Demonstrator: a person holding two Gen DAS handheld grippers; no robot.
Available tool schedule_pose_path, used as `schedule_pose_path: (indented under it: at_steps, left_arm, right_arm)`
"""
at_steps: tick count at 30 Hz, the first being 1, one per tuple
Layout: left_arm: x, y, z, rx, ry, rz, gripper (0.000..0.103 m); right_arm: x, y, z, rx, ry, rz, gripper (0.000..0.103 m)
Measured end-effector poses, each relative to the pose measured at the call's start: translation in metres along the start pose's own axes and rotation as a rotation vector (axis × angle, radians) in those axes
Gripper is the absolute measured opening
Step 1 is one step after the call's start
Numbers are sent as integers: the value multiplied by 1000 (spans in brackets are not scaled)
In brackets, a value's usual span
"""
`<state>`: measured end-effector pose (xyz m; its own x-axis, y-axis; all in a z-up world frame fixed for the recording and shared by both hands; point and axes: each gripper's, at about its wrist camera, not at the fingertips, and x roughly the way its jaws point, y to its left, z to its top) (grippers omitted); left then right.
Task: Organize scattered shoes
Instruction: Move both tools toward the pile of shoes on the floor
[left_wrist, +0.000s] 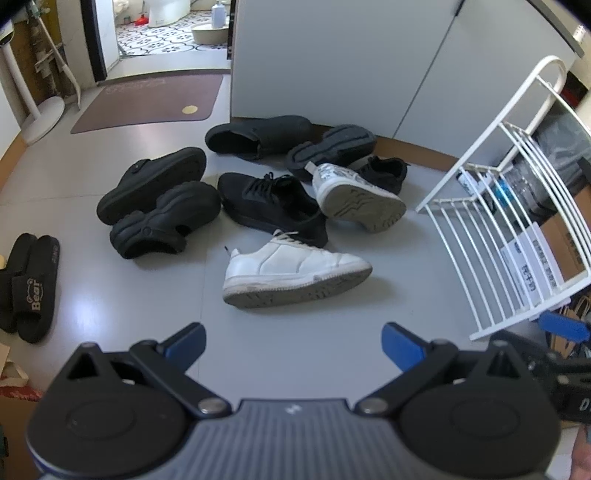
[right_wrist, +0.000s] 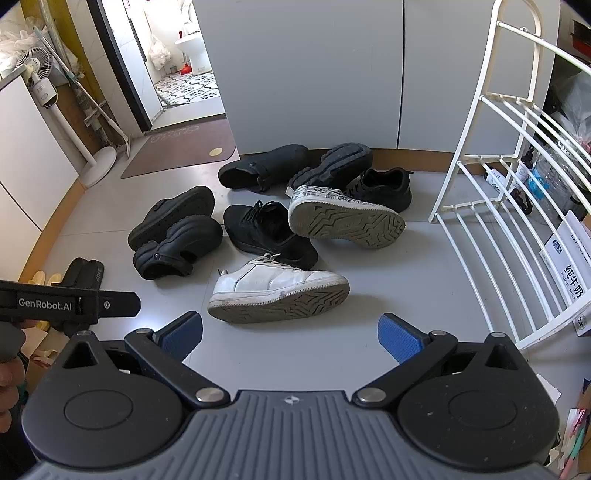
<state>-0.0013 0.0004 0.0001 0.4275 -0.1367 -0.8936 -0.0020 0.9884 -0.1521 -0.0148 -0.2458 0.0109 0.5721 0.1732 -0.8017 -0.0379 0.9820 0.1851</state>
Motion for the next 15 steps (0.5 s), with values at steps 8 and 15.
schedule_pose_path:
  at_steps: [8, 15]
  left_arm:
    - [-1, 2, -2, 0, -2, 12, 102]
    - [3, 2, 7, 3, -11, -12, 102]
  right_arm:
    - [-10, 16, -5, -6, 4, -13, 103]
    - [-9, 14, -5, -1, 4, -7, 103]
